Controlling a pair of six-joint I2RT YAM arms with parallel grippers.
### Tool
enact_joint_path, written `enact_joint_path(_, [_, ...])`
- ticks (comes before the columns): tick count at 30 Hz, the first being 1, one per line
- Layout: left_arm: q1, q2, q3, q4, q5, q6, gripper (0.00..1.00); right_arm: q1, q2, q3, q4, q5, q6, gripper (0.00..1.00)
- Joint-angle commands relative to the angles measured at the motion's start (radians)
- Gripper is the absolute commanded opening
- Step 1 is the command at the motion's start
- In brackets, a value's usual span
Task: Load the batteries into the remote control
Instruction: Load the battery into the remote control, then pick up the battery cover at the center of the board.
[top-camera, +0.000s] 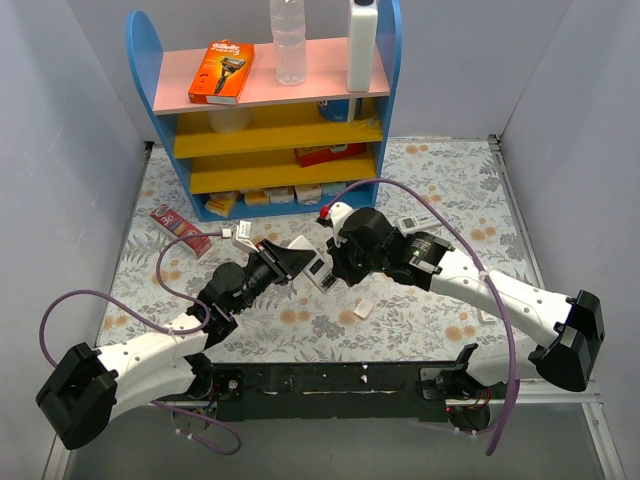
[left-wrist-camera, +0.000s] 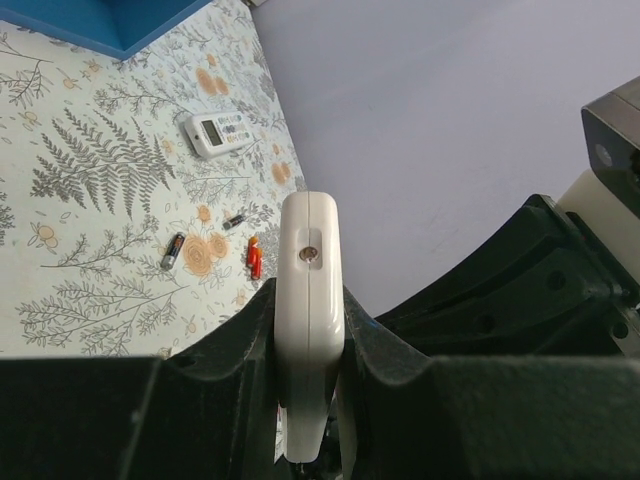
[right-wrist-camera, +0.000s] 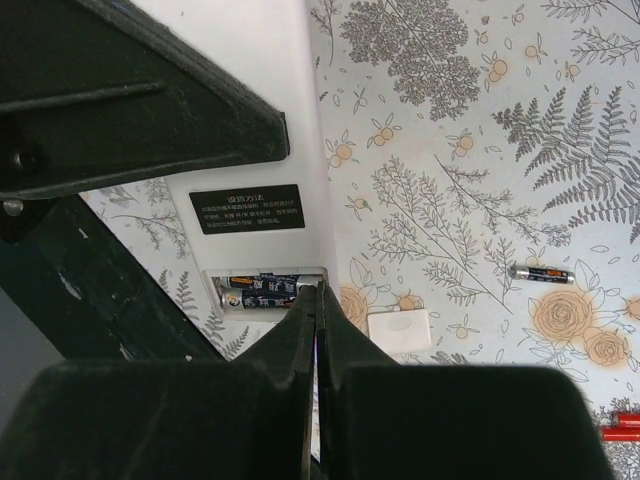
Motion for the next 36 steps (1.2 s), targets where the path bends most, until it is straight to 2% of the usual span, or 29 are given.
enact_joint_path(1, [-0.006,-0.024,0.05,0.245,0.073,-0.059,0.0,0.042,0.068,0.009,-0.087,0.081,0.017,0.01])
enact_joint_path(7, [-0.006,-0.015,0.038,0.285,0.054,-0.085,0.0,0.079,0.093,-0.009,-0.063,0.084,0.056,0.01])
enact_joint_path(9, [-0.006,-0.006,0.036,0.303,0.056,-0.096,0.0,0.079,0.07,-0.038,0.005,0.031,0.082,0.01])
enact_joint_path(13, [-0.006,-0.009,0.039,0.296,0.056,-0.091,0.0,0.079,0.019,-0.107,0.103,0.031,0.128,0.01])
enact_joint_path(16, [-0.006,-0.026,0.047,0.227,0.051,-0.061,0.0,0.079,-0.007,-0.104,0.108,0.044,0.123,0.01])
enact_joint_path(19, [-0.006,-0.042,0.044,0.104,0.009,-0.013,0.0,0.078,-0.033,-0.069,0.091,0.052,0.102,0.06])
enact_joint_path(22, [-0.003,-0.05,0.038,-0.029,-0.045,0.002,0.0,0.071,-0.053,-0.023,0.048,0.057,0.083,0.17])
enact_joint_path(25, [0.005,-0.052,0.027,-0.141,-0.083,-0.005,0.0,0.062,-0.073,0.0,0.008,0.067,0.062,0.33])
enact_joint_path(26, [0.009,-0.055,0.021,-0.184,-0.103,-0.012,0.0,0.055,-0.079,0.0,-0.001,0.072,0.054,0.41])
enact_joint_path(31, [0.034,-0.067,-0.012,-0.267,-0.131,-0.038,0.0,0.027,-0.128,-0.07,-0.044,0.089,0.008,0.65])
enact_joint_path(32, [0.04,-0.07,-0.019,-0.273,-0.136,-0.041,0.0,0.019,-0.148,-0.086,-0.044,0.089,-0.001,0.74])
enact_joint_path(36, [0.055,-0.081,-0.039,-0.301,-0.148,-0.065,0.0,0.013,-0.172,-0.171,-0.041,0.084,-0.059,0.91])
